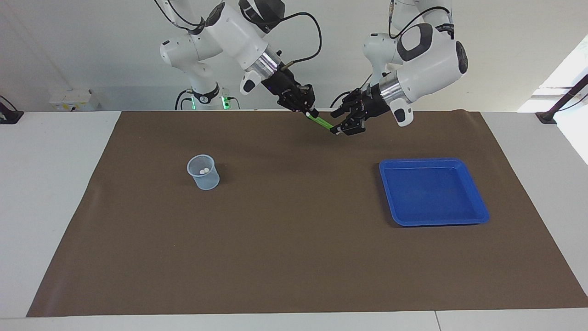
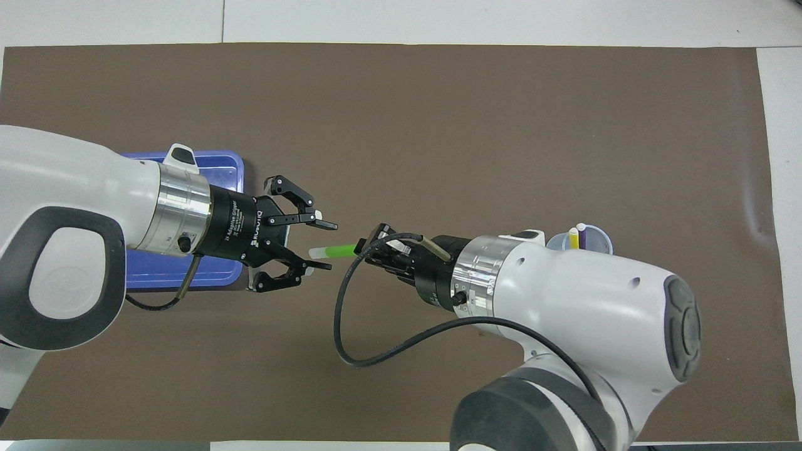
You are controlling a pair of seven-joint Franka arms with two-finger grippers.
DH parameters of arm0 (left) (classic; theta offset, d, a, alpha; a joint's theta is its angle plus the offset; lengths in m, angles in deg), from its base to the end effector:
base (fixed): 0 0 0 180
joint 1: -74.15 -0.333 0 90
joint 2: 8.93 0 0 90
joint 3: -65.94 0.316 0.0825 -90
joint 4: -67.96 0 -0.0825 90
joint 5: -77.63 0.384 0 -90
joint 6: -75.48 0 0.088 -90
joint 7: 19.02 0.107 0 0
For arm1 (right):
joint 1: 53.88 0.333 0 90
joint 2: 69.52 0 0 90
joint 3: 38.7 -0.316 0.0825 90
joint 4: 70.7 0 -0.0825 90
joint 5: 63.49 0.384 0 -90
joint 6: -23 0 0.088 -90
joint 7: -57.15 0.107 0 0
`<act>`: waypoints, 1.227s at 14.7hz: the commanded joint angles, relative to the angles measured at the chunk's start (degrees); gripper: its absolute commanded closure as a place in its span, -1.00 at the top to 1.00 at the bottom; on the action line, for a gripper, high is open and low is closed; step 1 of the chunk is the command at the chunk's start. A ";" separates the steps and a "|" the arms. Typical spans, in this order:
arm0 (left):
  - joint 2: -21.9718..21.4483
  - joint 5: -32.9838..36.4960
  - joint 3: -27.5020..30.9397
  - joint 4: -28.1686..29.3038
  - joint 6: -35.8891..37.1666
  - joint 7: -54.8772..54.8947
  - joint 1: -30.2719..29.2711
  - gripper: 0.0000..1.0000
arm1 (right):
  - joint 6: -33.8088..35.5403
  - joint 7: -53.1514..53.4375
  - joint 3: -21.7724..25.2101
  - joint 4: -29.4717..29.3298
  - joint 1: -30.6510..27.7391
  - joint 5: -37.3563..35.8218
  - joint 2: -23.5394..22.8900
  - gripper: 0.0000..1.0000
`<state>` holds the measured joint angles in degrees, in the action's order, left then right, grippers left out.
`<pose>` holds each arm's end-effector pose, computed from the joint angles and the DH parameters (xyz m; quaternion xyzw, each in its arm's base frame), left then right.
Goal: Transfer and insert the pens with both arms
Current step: 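Insert the green pen into the cup with the right gripper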
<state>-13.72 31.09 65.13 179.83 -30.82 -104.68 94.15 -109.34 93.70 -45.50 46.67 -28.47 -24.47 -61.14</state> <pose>0.4853 -0.2453 0.5359 0.7147 0.5885 -0.3064 0.2212 0.4574 0.3065 0.5507 -0.9184 0.2043 -0.0008 0.3387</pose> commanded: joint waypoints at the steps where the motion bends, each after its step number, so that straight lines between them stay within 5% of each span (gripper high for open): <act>1: -1.36 -0.57 0.55 1.33 -1.19 1.02 0.74 1.00 | 16.87 -11.18 0.03 -6.08 -8.23 -7.01 0.41 -1.00; 4: -0.92 0.74 0.73 0.36 -1.10 3.21 0.13 1.00 | 32.46 -32.86 0.03 -11.36 -19.14 -15.53 -0.20 -1.00; 6: -0.92 2.76 0.73 0.45 -1.10 4.62 -0.05 1.00 | 35.48 -49.03 -0.06 -11.99 -23.19 -23.87 -0.29 -1.00; 9: -0.92 3.21 0.73 0.36 -1.10 4.45 -0.05 1.00 | 33.65 -66.04 -0.06 -9.46 -26.10 -32.77 0.49 -1.00; 18: -0.92 4.52 0.55 -0.43 -1.01 4.62 -2.07 1.00 | 19.05 -74.33 -0.15 4.70 -25.58 -33.23 5.68 -1.00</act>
<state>-13.74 34.17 65.79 179.24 -31.72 -100.77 93.62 -88.64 21.82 -45.57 48.12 -53.73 -56.52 -58.06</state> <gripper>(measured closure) 0.000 0.828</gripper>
